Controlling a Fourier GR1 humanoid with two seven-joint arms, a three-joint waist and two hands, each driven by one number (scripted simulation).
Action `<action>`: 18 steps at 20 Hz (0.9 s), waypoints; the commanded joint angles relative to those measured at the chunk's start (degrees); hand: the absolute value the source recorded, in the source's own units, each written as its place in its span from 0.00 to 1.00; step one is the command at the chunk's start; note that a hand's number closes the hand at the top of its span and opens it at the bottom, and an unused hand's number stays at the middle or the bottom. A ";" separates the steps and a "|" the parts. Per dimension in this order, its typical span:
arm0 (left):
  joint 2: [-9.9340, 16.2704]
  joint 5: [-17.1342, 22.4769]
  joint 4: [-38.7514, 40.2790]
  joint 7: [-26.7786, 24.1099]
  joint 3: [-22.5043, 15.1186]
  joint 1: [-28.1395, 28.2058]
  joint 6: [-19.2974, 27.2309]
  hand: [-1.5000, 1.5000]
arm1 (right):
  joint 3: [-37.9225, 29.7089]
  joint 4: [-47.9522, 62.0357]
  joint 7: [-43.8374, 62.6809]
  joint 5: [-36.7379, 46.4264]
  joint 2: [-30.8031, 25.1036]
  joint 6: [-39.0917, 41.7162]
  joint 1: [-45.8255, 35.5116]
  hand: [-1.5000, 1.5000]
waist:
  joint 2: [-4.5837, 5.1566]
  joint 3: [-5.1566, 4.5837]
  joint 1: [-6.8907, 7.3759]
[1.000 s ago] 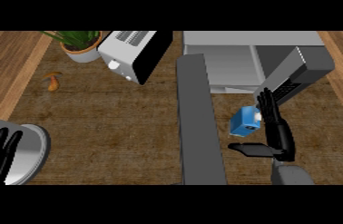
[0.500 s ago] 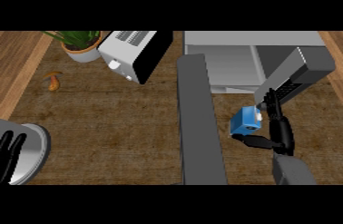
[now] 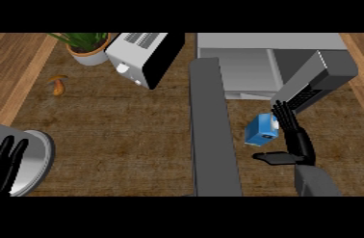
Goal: Pick up the milk, place it into the microwave and close the microwave
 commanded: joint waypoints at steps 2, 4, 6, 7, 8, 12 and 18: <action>-0.48 -2.03 2.23 -1.19 -0.03 -0.93 0.40 0.00 | 3.62 1.98 -3.35 -0.08 -1.73 16.15 0.16 0.00 | 0.09 0.07 -0.45; -0.62 -1.67 1.15 -1.37 -0.87 0.99 -0.03 0.00 | 3.18 1.11 -5.63 -1.54 2.05 15.58 -0.94 1.00 | -0.01 0.07 -0.34; 1.10 2.62 0.35 -0.25 2.53 1.69 -2.06 0.00 | 2.55 2.90 -6.20 -0.35 1.58 10.41 -3.88 1.00 | 0.04 0.06 -0.13; 0.36 0.90 3.74 0.28 1.39 -1.75 -0.53 0.00 | 3.73 -1.10 -7.84 1.01 2.70 6.09 0.75 1.00 | -0.03 0.02 -0.78; 0.40 1.72 0.17 0.70 1.29 2.15 -1.70 0.00 | 2.25 -2.14 -7.63 1.00 2.19 0.93 -0.60 1.00 | -0.10 0.02 -0.55; -0.59 -1.42 4.69 -0.12 0.27 -4.16 1.33 0.00 | -1.49 0.01 -6.87 -0.34 1.34 -4.57 -5.68 1.00 | 0.08 0.04 -0.65; -0.35 1.36 2.89 -1.83 2.88 1.07 -3.20 0.00 | 6.02 -16.27 -1.32 0.12 10.56 -6.63 1.96 1.00 | -0.28 -0.03 -1.06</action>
